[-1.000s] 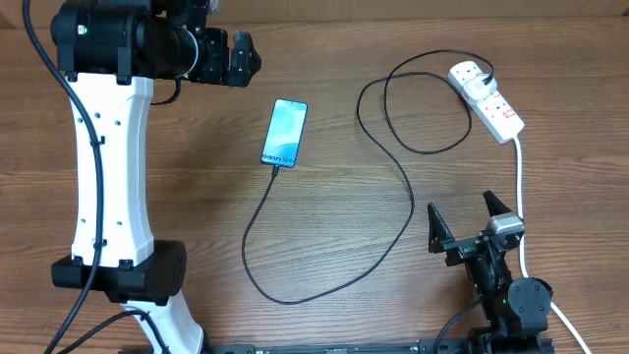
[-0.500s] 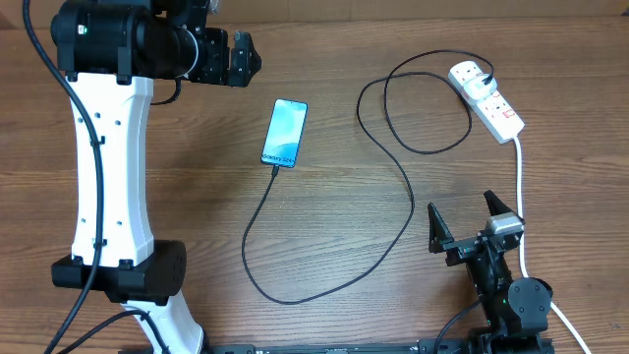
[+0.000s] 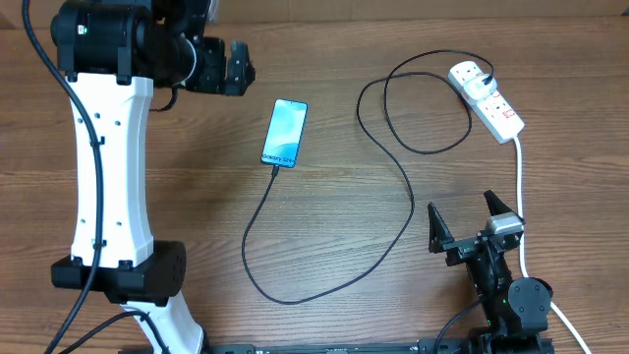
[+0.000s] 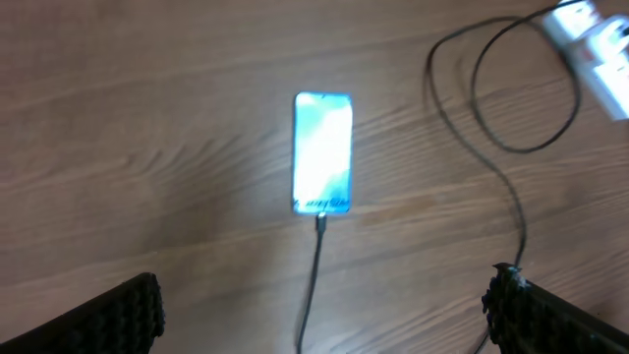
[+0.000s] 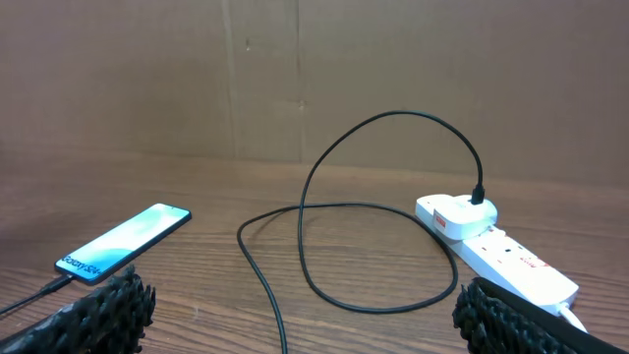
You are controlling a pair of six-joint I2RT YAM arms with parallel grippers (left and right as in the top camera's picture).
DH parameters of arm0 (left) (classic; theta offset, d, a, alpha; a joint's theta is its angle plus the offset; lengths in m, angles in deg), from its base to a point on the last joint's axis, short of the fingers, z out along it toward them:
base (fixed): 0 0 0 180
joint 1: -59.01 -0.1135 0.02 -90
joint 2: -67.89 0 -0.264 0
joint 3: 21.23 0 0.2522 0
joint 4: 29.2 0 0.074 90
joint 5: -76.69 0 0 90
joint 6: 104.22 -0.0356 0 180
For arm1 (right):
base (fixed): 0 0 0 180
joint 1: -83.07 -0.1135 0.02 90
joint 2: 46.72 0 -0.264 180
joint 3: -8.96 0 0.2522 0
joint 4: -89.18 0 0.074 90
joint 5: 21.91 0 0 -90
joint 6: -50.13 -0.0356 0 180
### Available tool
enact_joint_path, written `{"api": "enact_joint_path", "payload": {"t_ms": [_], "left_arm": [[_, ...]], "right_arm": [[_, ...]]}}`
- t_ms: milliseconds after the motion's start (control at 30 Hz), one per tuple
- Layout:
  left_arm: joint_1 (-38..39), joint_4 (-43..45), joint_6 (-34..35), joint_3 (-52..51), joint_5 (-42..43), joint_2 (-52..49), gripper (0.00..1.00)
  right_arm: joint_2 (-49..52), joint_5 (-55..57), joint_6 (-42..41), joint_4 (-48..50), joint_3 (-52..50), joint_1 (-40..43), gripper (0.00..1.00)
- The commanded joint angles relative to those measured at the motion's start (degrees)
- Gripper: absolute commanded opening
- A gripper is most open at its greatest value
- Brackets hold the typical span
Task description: Plug charger to phone and switch on socket
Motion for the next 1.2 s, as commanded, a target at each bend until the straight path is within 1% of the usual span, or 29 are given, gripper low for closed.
{"api": "enact_joint_path", "payload": {"t_ms": [0, 33, 67, 100, 133, 200, 233, 267, 300, 400, 467, 567, 600, 733, 900, 967, 1000, 1167], "left_arm": [[-0.22, 1.97, -0.9, -6.27, -4.66, 9.22, 1.0], [-0.22, 3.52, -0.92, -9.09, -5.2, 11.61, 1.0], [-0.26, 6.25, -0.92, -14.08, -6.03, 15.52, 1.0], [-0.33, 9.92, -0.92, -21.14, -6.91, 20.52, 1.0], [-0.33, 11.28, -0.96, -23.85, -7.04, 22.34, 1.0], [-0.57, 16.48, -1.9, -34.14, -6.99, 29.07, 1.0], [-0.72, 17.84, -2.25, -37.35, -7.02, 31.17, 1.0], [-1.29, 20.0, -2.71, -43.32, -7.04, 35.15, 1.0], [-1.57, 20.74, -2.71, -45.68, -7.04, 36.72, 1.0], [-4.22, 24.59, -2.58, -59.74, -6.75, 46.53, 1.0], [-5.16, 26.84, -2.19, -64.61, -6.75, 50.23, 1.0], [-6.69, 32.02, -2.14, -73.9, -6.32, 58.31, 1.0], [-7.08, 34.21, -2.16, -77.75, -6.36, 62.47, 1.0], [-7.08, 40.17, -2.19, -87.1, -6.38, 73.13, 1.0], [-7.08, 40.81, -1.99, -93.39, -6.29, 82.64, 1.0], [-7.08, 41.9, -1.99, -96.08, -6.03, 84.24, 1.0], [-7.08, 44.35, -2.21, -99.32, -4.94, 85.9, 1.0], [-7.08, 54.97, -2.21, -108.98, -2.64, 91.27, 1.0]], "right_arm": [[-0.68, 0.87, 0.26, 0.15, -0.59, 0.15, 1.0], [-0.68, 0.87, 0.28, 0.15, -0.59, 0.15, 1.0], [-0.68, 0.87, 0.28, 0.15, -0.59, 0.15, 1.0], [-0.68, 0.87, 0.28, 0.15, -0.59, 0.15, 1.0], [-0.68, 0.87, 0.28, 0.15, -0.59, 0.15, 1.0], [-0.68, 0.87, 0.28, 0.15, -0.59, 0.15, 1.0], [-0.68, 0.87, 0.28, 0.15, -0.59, 0.15, 1.0], [-0.68, 0.87, 0.28, 0.15, -0.59, 0.15, 1.0], [-0.68, 0.87, 0.28, 0.17, -0.59, 0.15, 1.0], [-0.68, 0.87, 0.26, 0.15, -0.59, 0.15, 1.0], [-0.68, 0.87, 0.28, 0.15, -0.59, 0.15, 1.0], [-0.68, 0.87, 0.28, 0.15, -0.59, 0.15, 1.0], [-0.68, 0.87, 0.28, 0.17, -0.59, 0.15, 1.0], [-0.68, 0.87, 0.28, 0.17, -0.59, 0.15, 1.0], [-0.68, 0.87, 0.28, 0.15, -0.59, 0.15, 1.0], [-0.68, 0.87, 0.28, 0.15, -0.59, 0.15, 1.0], [-0.68, 0.87, 0.28, 0.15, -0.59, 0.15, 1.0], [-0.68, 0.87, 0.28, 0.15, -0.59, 0.15, 1.0]]}}
